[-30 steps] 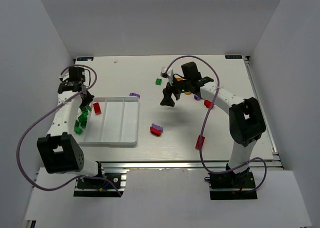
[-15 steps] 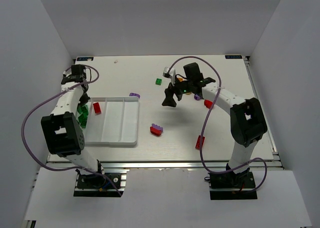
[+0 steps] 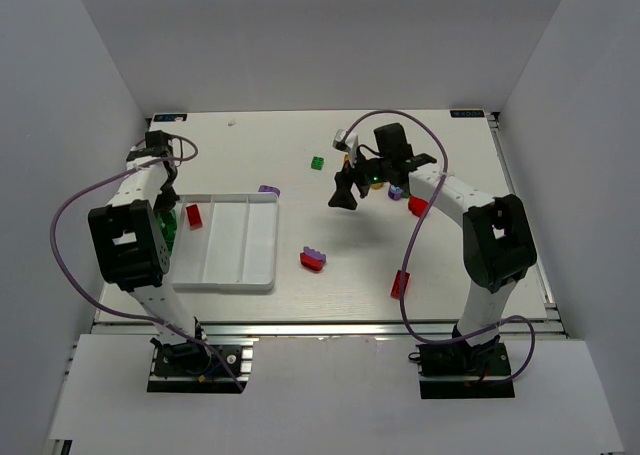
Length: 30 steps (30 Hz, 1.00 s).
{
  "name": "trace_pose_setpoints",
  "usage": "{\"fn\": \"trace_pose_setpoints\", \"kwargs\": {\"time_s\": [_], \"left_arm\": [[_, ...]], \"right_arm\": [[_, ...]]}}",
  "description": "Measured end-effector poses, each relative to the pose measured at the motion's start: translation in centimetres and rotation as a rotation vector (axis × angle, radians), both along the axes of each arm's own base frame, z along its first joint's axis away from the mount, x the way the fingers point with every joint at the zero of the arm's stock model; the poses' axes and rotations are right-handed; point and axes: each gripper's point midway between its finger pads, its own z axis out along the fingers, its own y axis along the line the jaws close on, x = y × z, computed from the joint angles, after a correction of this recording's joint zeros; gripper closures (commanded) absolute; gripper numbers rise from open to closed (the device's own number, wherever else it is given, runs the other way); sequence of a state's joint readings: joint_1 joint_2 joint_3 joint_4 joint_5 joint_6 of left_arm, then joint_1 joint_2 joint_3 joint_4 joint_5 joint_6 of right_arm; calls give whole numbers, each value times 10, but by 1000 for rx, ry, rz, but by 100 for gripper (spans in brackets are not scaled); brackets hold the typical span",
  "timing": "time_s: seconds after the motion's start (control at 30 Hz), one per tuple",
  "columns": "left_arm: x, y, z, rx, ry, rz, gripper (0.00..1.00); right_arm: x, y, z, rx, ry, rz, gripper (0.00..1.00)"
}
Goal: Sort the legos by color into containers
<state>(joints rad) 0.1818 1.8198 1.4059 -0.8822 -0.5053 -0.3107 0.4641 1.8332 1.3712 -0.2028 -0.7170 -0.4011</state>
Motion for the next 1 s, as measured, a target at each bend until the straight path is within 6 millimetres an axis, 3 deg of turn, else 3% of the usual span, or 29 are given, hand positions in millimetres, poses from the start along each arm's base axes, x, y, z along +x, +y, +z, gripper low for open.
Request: {"fn": "trace_pose_setpoints", "kwargs": {"time_s": [0.1,0.13,0.23,0.37,0.63,0.73,0.8,0.9,0.97,1.0], "left_arm": [[2,1,-1,0,3,0,100],[3,1,0,1,1,-1,85],[8,4,4,4,-15,3,53],[8,6,2,4,-15,12,42],[6,8,1,-1,-14,29,40],[8,3,0,-31,-28,34,46],[12,-5,3,-74,-59,31,57],[18,-20,20,-150,-163,20,62],[19,-33,40,-203,-265,-4,58],[17,-41,50,-236,-319,-18,50]], "right_arm": [[0,-3,-4,-4,10,-7,11],[0,-4,-5,-5,12,-9,10],[2,-6,-4,-3,10,-14,11],[2,-6,-4,-2,11,-15,11],[1,-8,-2,-1,8,-19,11],[1,-9,1,2,-2,-20,11],[3,-9,2,3,-16,-23,11],[9,-10,4,-6,-39,-37,10],[17,-9,9,-12,-57,-48,11],[25,-7,14,-16,-66,-51,11]]}}
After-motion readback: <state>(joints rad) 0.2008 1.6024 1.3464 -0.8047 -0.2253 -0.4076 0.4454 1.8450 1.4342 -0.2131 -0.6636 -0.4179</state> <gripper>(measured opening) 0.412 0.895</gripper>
